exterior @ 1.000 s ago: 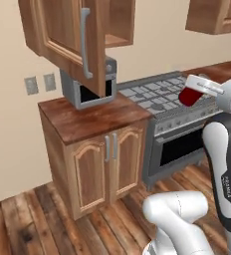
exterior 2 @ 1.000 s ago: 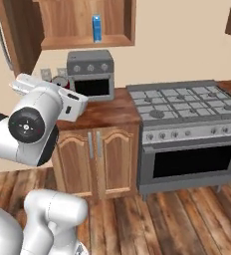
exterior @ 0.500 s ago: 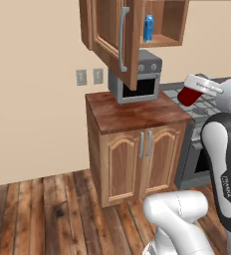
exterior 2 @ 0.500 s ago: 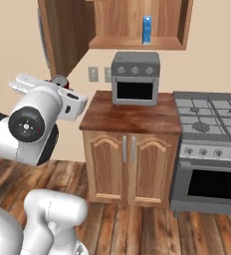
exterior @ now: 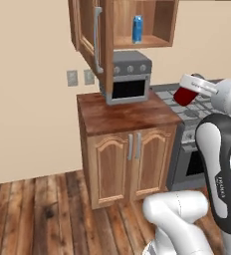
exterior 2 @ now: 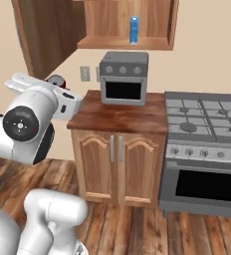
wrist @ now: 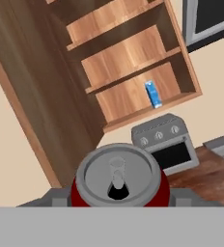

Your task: Pick the milk, boxed drink, can from the counter and place them in the open cabinet.

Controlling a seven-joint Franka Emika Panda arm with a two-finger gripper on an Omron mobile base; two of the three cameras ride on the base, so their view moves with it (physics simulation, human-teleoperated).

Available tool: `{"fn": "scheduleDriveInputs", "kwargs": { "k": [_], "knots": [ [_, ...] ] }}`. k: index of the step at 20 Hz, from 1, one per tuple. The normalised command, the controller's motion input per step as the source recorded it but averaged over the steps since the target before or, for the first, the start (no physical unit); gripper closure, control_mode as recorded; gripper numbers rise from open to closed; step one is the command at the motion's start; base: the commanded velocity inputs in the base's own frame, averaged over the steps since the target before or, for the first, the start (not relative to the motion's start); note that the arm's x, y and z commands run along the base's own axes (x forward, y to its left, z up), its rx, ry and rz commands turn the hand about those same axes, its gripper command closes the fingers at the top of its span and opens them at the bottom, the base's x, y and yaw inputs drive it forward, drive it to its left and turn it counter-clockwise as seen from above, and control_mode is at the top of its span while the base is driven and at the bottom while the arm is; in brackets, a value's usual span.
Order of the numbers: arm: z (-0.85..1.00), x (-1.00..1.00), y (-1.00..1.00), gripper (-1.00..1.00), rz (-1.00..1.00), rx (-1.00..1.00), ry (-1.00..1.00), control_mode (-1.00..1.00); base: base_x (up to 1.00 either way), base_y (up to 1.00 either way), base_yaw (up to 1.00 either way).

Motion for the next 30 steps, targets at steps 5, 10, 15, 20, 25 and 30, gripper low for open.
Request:
{"fn": "scheduleDriveInputs", "kwargs": {
  "k": [5,10,15,20,25,30],
  "knots": [
    [0.0,0.0,0.0,1.0,0.0,0.0,0.0,1.0,0.25,-0.69,0.14],
    [0.0,0.0,0.0,1.0,0.0,0.0,0.0,1.0,0.73,-0.13,0.07],
    [0.0,0.0,0.0,1.0,0.0,0.0,0.0,1.0,0.89,0.0,0.01],
    [0.0,0.0,0.0,1.0,0.0,0.0,0.0,1.0,0.94,0.0,0.0],
    [0.0,0.0,0.0,1.0,0.0,0.0,0.0,1.0,0.61,0.07,0.01],
    [0.13,0.0,0.13,1.0,0.0,0.0,0.01,-1.0,0.1,0.41,0.0]
  ]
}}
